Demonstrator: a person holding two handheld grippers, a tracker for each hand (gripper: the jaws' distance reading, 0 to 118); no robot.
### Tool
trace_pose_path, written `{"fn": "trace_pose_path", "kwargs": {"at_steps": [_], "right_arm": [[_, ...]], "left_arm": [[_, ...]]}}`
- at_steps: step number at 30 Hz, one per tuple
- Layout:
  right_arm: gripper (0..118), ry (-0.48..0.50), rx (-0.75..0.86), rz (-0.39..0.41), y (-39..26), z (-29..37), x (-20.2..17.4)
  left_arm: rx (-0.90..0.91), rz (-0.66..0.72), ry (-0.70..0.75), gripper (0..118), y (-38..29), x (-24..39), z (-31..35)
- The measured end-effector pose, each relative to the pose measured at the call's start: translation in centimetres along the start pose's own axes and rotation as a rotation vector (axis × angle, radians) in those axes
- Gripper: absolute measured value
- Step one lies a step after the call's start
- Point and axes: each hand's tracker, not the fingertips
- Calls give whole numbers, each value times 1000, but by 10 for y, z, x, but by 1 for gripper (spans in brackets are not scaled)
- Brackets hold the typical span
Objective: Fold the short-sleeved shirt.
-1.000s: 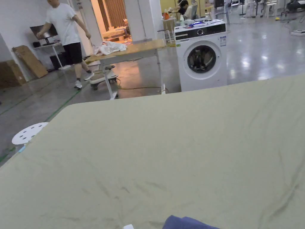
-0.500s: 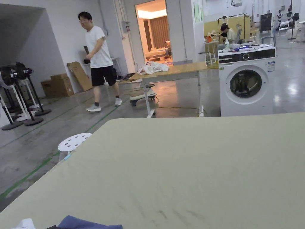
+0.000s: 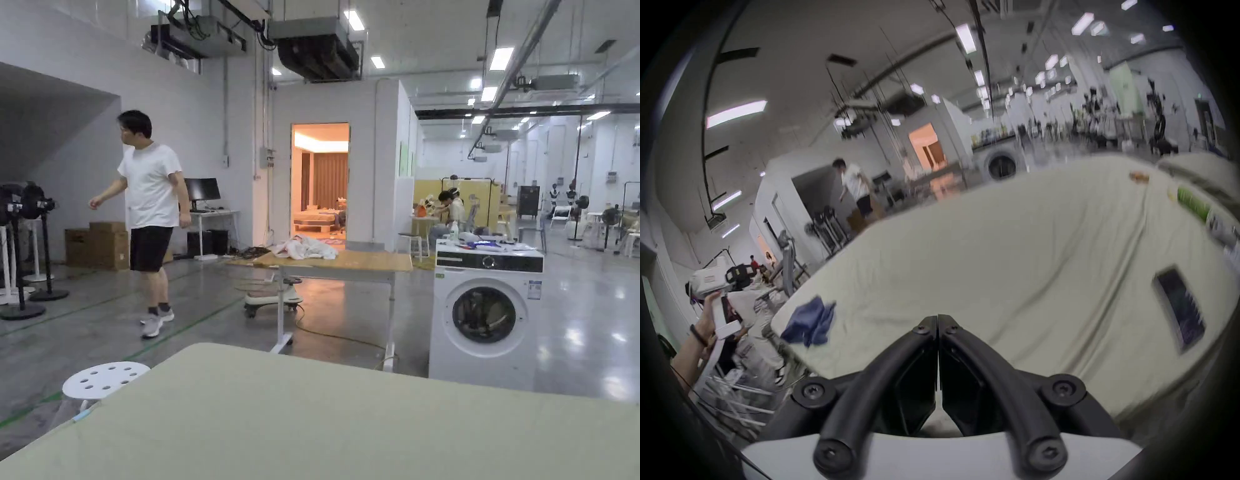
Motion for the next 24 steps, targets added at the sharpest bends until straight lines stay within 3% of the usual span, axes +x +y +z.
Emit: {"fn": "trace_pose_path", "kwargs": {"at_steps": [4,7,10,11,12,15,17,20,24], "right_arm": [[0,-78,125,187,31,18,-20],[0,-128,195,205,43,26,-32],[0,-142,231,212,44,30,-34],[0,-151,243,220,44,32,-36],[0,-158,251,225,44,34,-38],[0,-152,296,213,46,40,-41],[0,-111,309,184,49,37,-38],[0,-177,327,261,51,38,-46],[0,-185,344,251,49,43,-48]], "left_arm": [[115,-176,-155,90,4,65,49],[164,-229,-173,65,-21,98,62],[217,-258,-190,51,-37,131,78],[253,-261,-174,32,-43,137,79],[266,-276,-172,21,-45,144,82],[277,-233,-164,4,-49,161,89],[328,-162,-129,0,-51,169,98],[349,-228,-144,0,-52,179,105],[346,-253,-145,0,-55,182,108]]}}
